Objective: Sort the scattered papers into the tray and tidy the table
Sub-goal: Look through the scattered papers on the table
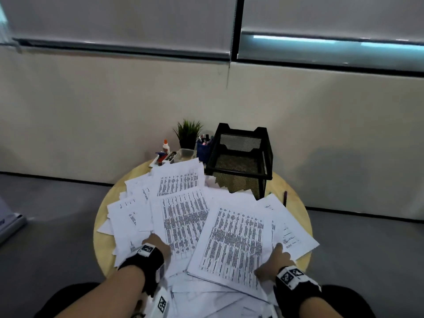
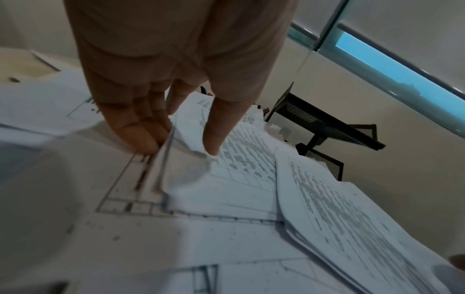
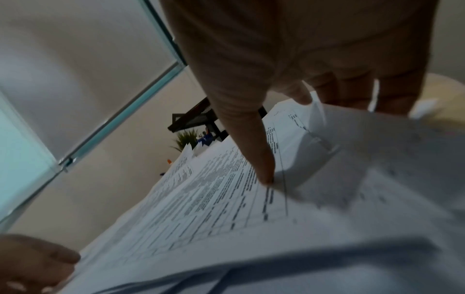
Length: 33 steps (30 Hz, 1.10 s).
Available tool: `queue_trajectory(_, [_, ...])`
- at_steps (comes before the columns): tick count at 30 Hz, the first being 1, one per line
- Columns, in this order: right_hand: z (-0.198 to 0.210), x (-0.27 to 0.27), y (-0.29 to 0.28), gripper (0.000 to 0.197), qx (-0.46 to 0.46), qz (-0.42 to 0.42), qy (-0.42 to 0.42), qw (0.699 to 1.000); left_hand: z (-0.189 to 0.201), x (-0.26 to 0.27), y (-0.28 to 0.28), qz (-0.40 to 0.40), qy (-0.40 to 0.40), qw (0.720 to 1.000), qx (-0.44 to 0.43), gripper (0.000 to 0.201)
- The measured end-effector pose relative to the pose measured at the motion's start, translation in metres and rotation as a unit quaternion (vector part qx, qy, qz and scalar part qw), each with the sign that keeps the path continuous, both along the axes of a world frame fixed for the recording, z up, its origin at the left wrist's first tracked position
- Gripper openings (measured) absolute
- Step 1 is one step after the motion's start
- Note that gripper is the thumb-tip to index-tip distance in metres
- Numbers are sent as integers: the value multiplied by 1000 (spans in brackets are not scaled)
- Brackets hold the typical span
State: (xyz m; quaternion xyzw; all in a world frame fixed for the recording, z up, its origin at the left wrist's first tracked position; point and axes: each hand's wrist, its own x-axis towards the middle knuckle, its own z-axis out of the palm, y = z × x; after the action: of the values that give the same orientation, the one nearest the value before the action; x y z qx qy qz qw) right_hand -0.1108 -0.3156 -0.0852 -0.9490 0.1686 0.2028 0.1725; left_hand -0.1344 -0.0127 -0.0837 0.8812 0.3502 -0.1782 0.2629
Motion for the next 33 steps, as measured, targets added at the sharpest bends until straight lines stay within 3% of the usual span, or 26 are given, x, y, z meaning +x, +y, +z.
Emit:
queue_trajectory(2, [-6, 0, -5, 96, 46, -23, -34, 998, -6, 3, 7, 3, -17, 1000, -26, 16])
queue_trajectory(5, [-9, 0, -15, 88, 152, -48, -81, 984, -20, 11, 19, 19, -63, 994, -84, 45])
queue_trajectory(8, [-12, 5, -27, 81, 227, -94, -111, 963, -23, 16, 24, 9, -92, 990, -104, 32])
queue_trajectory(12, [-28, 16, -35, 77, 283, -125, -97, 946, -25, 19, 23, -12, -108, 987, -121, 37])
queue_trajectory(15, [-28, 19, -42, 35, 338, -131, -142, 921, -26, 17, 24, -9, -119, 984, -136, 41])
queue_trajectory(17, [-23, 22, -50, 20, 357, -126, -167, 910, -26, 15, 28, 3, -132, 983, -131, 41])
queue_trajectory(25, [9, 22, -74, 14, 343, -88, -231, 906, -22, 5, 30, 42, -156, 979, -124, 35])
queue_trajectory(30, [41, 6, -79, 14, 384, -113, -269, 876, -22, 1, 31, 48, -179, 974, -133, 6])
queue_trajectory(33, [52, 6, -91, 16, 393, -130, -287, 864, -23, 0, 31, 35, -175, 975, -133, 16])
